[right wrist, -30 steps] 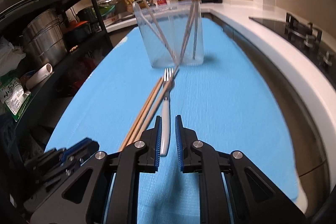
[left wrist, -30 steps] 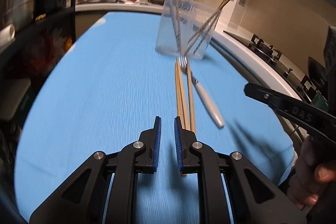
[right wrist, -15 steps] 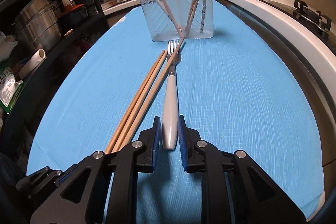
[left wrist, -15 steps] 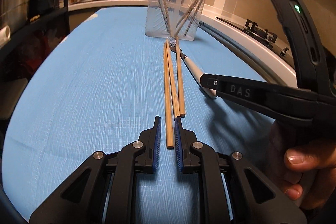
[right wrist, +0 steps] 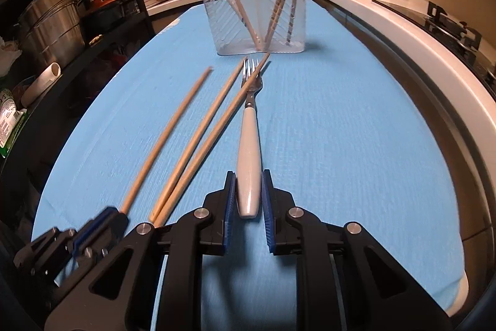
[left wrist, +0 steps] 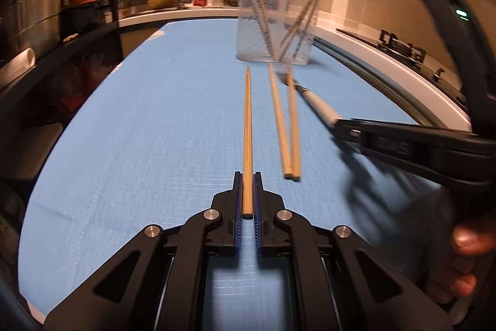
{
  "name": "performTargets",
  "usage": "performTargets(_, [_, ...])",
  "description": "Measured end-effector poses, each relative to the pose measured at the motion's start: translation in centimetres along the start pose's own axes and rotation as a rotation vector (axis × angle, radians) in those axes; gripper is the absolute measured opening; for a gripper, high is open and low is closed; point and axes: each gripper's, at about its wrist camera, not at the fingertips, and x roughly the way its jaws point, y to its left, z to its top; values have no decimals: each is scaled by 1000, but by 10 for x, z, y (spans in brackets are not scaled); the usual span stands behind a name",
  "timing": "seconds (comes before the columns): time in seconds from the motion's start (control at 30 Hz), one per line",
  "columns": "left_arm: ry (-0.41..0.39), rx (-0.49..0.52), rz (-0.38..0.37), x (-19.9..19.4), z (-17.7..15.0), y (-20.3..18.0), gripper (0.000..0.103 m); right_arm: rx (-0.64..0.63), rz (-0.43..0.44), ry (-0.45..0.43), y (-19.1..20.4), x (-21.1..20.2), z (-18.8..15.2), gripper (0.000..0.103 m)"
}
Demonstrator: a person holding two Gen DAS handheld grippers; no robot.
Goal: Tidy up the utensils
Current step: 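Lower the right gripper onto the white-handled fork while the left gripper approaches a chopstick, then close the right gripper on the fork handle while the left gripper grasps a chopstick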
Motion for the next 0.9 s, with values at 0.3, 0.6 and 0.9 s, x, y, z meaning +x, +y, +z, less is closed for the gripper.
performTargets(0.3, [-38,-40,44,-2,-4,5,7,59,-49,1,-7,-25,-40,19])
performTargets(0.6, [-78,-29,57,1,-6,3,7,28,-86,-52,2,-21,-42,28])
performTargets(0.9, [-109,-14,69,4,-7,0,7,26,-126,-76,1,-21,-43,18])
